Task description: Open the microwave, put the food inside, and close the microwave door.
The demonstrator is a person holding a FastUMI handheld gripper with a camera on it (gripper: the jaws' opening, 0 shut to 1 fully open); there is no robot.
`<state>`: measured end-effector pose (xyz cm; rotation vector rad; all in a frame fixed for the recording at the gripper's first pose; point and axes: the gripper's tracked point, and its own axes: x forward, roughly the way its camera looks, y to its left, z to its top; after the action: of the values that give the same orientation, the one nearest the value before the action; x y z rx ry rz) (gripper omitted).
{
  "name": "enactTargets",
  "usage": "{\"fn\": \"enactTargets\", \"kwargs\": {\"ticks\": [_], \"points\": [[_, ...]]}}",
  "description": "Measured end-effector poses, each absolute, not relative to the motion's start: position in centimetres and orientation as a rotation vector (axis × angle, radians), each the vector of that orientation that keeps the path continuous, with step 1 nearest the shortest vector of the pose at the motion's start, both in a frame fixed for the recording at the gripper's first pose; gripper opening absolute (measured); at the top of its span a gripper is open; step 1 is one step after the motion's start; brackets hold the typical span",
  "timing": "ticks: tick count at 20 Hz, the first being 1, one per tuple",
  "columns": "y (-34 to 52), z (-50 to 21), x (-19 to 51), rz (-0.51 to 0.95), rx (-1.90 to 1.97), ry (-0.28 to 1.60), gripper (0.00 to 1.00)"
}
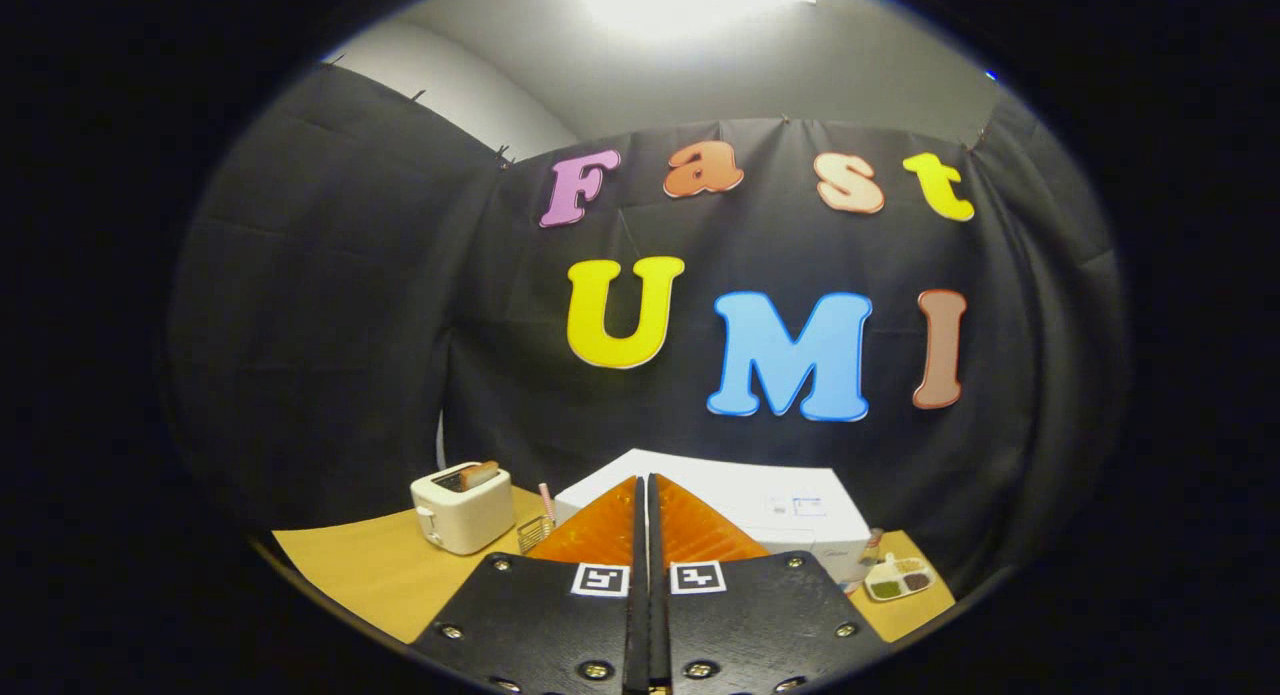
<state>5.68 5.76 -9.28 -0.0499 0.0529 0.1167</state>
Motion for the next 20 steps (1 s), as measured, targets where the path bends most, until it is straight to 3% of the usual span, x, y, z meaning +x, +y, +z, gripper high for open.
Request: {"fn": "enactTargets", "kwargs": {"ticks": [9,12,13,14,15,17,19,20], "points": [[0.9,-3.2,6.3,-0.125,-0.055,-0.041,0.04],[-0.4,-4.2,6.9,-0.196,-0.08,0.009,0.31],[-1.4,-4.5,7.1,-0.237,-0.08,0.023,0.33],[-2.3,-4.8,7.2,-0.286,-0.069,0.036,0.51],[-2.9,-5.0,7.4,-0.325,-0.049,0.047,0.56],[-2.0,-4.9,7.9,-0.283,-0.017,0.041,0.68],[-1.3,-5.5,8.4,-0.228,-0.029,0.053,0.97],[-1.7,-5.8,8.5,-0.234,-0.036,0.06,0.97]]}}
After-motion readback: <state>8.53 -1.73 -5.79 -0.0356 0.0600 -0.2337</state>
